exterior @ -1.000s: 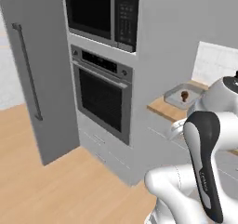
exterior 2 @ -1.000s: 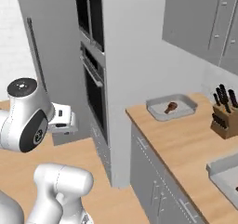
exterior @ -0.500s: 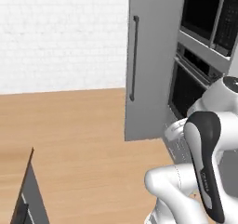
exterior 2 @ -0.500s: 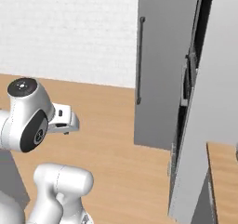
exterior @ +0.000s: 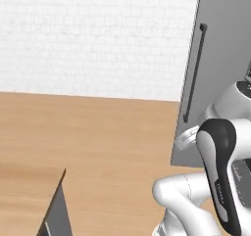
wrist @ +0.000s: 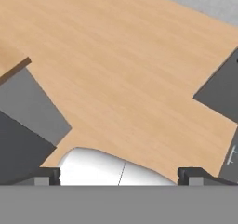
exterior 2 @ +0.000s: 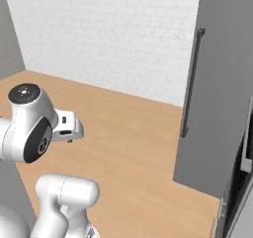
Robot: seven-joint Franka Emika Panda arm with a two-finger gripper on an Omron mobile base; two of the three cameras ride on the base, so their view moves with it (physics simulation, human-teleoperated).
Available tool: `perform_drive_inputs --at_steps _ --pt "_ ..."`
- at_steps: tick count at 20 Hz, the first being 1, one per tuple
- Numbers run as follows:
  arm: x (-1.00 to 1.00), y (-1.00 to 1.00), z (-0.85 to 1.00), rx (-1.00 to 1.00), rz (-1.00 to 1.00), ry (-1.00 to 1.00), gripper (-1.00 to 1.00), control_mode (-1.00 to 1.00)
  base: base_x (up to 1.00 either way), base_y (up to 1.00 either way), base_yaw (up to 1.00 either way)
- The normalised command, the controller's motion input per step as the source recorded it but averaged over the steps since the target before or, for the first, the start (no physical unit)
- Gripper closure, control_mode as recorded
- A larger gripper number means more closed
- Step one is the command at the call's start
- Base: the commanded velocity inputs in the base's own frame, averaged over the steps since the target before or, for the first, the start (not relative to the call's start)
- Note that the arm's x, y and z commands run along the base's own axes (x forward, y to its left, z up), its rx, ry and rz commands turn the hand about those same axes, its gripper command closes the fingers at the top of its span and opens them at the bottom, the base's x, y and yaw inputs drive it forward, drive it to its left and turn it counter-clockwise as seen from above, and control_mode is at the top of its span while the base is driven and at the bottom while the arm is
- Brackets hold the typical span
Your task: Place one onion and one chicken drumstick in each tupperware on the nearby counter, to pack two identical lunches.
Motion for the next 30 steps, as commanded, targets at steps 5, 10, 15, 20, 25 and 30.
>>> perform_drive_inputs --at_steps 5,10,15,20,25,30 --pt "0.00 0.00 0.00 0.00 0.00 0.00 -1.00 1.00 1.00 0.35 -0.07" --pt "0.00 0.00 0.00 0.00 0.00 0.00 -1.00 1.00 1.00 0.64 -0.19" --pt "0.00 0.00 0.00 0.00 0.00 0.00 -1.00 1.00 1.00 0.71 -0.20" --pt "0.00 0.00 0.00 0.00 0.00 0.00 -1.00 1.00 1.00 0.53 -0.17" --pt "0.00 0.00 0.00 0.00 0.00 0.00 -1.00 1.00 1.00 0.37 -0.15" --pt "0.00 0.00 0.00 0.00 0.00 0.00 -1.00 1.00 1.00 -0.55 0.17"
